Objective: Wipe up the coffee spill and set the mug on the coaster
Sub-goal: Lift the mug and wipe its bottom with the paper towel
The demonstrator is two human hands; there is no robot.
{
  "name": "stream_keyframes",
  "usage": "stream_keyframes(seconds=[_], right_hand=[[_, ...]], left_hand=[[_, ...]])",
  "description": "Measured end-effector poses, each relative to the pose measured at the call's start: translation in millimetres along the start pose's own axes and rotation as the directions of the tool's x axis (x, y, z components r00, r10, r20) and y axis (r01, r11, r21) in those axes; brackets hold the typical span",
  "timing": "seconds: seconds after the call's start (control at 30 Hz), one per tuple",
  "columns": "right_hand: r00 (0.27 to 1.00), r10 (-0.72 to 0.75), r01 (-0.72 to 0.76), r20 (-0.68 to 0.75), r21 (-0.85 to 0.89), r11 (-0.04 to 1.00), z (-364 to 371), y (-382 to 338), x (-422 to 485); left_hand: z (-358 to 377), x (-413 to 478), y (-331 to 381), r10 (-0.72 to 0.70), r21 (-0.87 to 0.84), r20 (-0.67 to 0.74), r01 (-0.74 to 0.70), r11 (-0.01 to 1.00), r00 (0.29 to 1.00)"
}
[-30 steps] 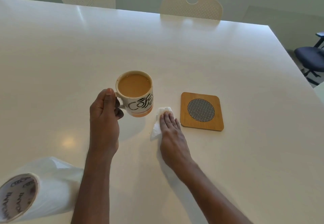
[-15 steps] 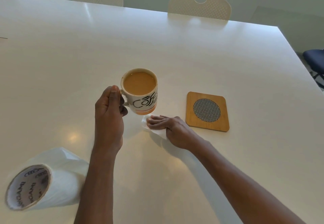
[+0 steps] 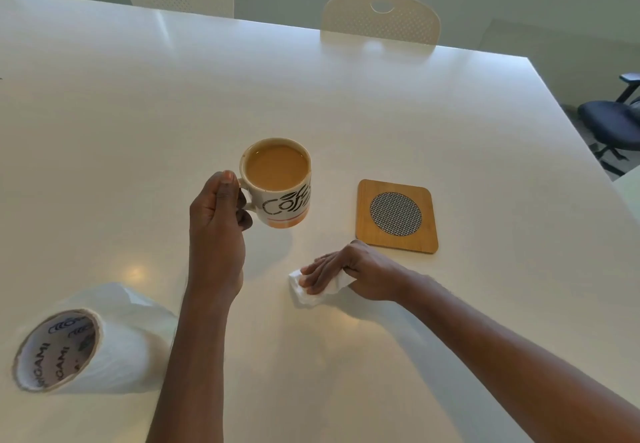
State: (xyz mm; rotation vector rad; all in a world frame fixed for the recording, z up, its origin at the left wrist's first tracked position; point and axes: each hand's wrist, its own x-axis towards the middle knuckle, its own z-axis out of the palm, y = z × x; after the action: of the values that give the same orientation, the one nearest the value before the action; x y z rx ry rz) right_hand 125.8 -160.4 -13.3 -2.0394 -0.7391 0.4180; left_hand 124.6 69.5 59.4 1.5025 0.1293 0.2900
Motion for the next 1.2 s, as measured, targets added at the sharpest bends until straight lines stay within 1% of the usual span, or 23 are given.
stream_keyframes(seconds=[0.1, 0.13, 0.17, 0.2, 0.23, 0.27, 0.3, 0.33, 0.37, 0.4, 0.43, 0.47, 0.5, 0.57, 0.67, 0.77, 0.87, 0.97, 1.13, 1.2], right_hand=[[0.997, 0.071, -0.071, 0.003, -0.087, 0.994, -7.7, -16.4, -10.2], [0.995, 0.095, -0.097, -0.027, -0.115, 0.989, -6.9, -23.2, -14.0], [0.988, 0.122, -0.130, -0.093, -0.097, 0.987, -4.0, -28.6, -18.0], [0.968, 0.157, -0.159, -0.197, 0.005, 0.987, 1.1, -34.1, -23.1], [0.927, 0.213, -0.156, -0.310, 0.198, 0.968, 7.4, -40.1, -29.1], [0.873, 0.290, -0.106, -0.393, 0.427, 0.898, 13.4, -44.6, -35.6], [0.816, 0.381, -0.027, -0.435, 0.629, 0.777, 18.7, -46.9, -41.5], [0.766, 0.479, 0.054, -0.429, 0.784, 0.618, 24.4, -47.8, -46.3], [0.718, 0.574, 0.129, -0.393, 0.886, 0.446, 30.2, -47.9, -49.7], [0.669, 0.655, 0.196, -0.352, 0.933, 0.301, 35.0, -48.7, -52.1], [0.624, 0.714, 0.248, -0.318, 0.947, 0.205, 39.2, -50.2, -53.0], [0.593, 0.749, 0.290, -0.296, 0.946, 0.145, 43.0, -52.7, -52.5], [0.573, 0.767, 0.333, -0.290, 0.937, 0.106, 46.3, -54.7, -51.3], [0.543, 0.783, 0.415, -0.303, 0.908, 0.063, 51.1, -59.7, -48.4], [0.516, 0.790, 0.503, -0.330, 0.864, 0.032, 52.2, -69.2, -45.6], [0.520, 0.779, 0.581, -0.349, 0.814, -0.023, 53.7, -76.4, -45.9], [0.548, 0.745, 0.615, -0.379, 0.786, -0.053, 56.1, -82.4, -47.8], [0.559, 0.725, 0.646, -0.402, 0.760, -0.077, 57.3, -84.0, -48.5], [0.575, 0.704, 0.642, -0.417, 0.764, -0.072, 53.1, -80.5, -48.5], [0.582, 0.704, 0.641, -0.408, 0.762, -0.088, 50.7, -78.5, -46.3]], left_hand=[[1.1, -4.9, 1.5, -0.001, 0.017, 0.013, 0.001, 1.000, 1.000], [1.6, -6.5, 2.7, 0.001, 0.011, 0.018, -0.001, 1.000, 1.000], [2.2, -7.8, 3.7, 0.002, -0.002, 0.024, -0.002, 1.000, 1.000], [2.8, -8.6, 5.0, 0.002, -0.017, 0.032, -0.001, 1.000, 0.999], [3.7, -9.6, 7.0, 0.004, -0.027, 0.042, -0.002, 1.000, 0.999], [4.8, -10.9, 9.4, 0.006, -0.032, 0.050, -0.005, 0.999, 0.999], [6.2, -12.4, 12.1, 0.009, -0.035, 0.058, -0.007, 0.999, 0.998], [7.2, -14.3, 15.1, 0.010, -0.037, 0.065, -0.008, 0.999, 0.998], [8.7, -16.2, 18.0, 0.009, -0.041, 0.072, -0.006, 0.999, 0.997], [10.0, -18.3, 20.8, 0.008, -0.048, 0.081, -0.004, 0.999, 0.997], [11.4, -20.4, 23.2, 0.006, -0.057, 0.092, -0.001, 0.998, 0.996], [12.8, -22.5, 25.3, 0.004, -0.066, 0.105, 0.003, 0.998, 0.994], [14.5, -24.8, 27.3, 0.003, -0.074, 0.118, 0.006, 0.997, 0.993], [18.1, -29.9, 30.8, 0.002, -0.083, 0.143, 0.010, 0.996, 0.990], [24.9, -38.9, 34.7, -0.003, -0.089, 0.178, 0.019, 0.996, 0.984], [32.7, -47.0, 35.9, -0.011, -0.092, 0.208, 0.031, 0.995, 0.978], [39.4, -53.0, 33.8, -0.004, -0.080, 0.242, 0.024, 0.997, 0.970], [43.7, -56.4, 32.0, 0.005, -0.052, 0.264, 0.009, 0.999, 0.965], [44.1, -56.5, 30.5, 0.010, -0.028, 0.277, -0.003, 1.000, 0.961], [44.1, -55.7, 31.6, 0.014, -0.021, 0.275, -0.009, 1.000, 0.961]])
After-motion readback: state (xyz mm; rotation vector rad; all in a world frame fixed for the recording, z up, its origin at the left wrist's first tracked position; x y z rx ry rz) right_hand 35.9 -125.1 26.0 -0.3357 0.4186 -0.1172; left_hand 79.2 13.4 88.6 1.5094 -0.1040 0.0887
